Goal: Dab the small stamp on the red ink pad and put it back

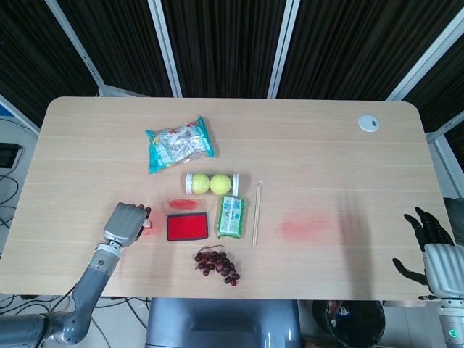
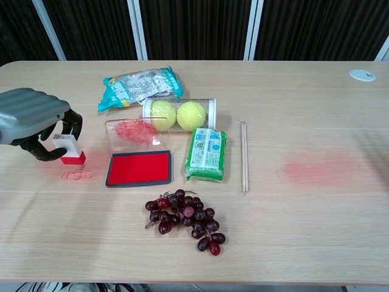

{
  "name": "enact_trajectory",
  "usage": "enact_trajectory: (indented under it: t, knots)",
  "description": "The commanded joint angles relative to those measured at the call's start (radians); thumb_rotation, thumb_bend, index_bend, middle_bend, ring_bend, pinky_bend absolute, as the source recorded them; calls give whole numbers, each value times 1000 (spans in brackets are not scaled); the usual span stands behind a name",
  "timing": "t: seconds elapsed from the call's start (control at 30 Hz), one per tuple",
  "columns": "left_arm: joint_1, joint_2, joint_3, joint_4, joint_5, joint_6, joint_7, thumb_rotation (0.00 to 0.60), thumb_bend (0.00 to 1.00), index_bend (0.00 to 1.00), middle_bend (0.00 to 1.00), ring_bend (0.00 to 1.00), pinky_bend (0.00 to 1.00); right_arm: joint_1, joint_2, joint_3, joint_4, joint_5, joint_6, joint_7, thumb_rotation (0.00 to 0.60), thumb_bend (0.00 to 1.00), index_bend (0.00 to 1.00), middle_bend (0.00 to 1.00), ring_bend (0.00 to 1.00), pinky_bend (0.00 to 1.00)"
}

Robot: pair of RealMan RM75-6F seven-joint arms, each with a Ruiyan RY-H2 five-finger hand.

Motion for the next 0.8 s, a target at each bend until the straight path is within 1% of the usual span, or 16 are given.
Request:
enact_trajectory:
  t: [0.03, 0.47, 0.8]
  knots:
    - [4, -15, 3, 20, -6, -12, -3, 600, 505, 650, 660, 548, 670, 0, 0, 0, 0, 0, 0, 1, 600, 323, 151, 0, 0, 191]
    - [11, -40, -6, 54, -17, -21, 9, 600, 492, 618, 614, 528, 661, 0, 2, -1, 2, -1, -1, 7, 600, 323, 151, 0, 0, 191]
    - [16, -42, -9, 58, -28, -21, 23, 600, 472, 581, 565, 507, 623, 0, 1, 0, 1, -2, 0, 4, 600, 324, 151, 0, 0, 191]
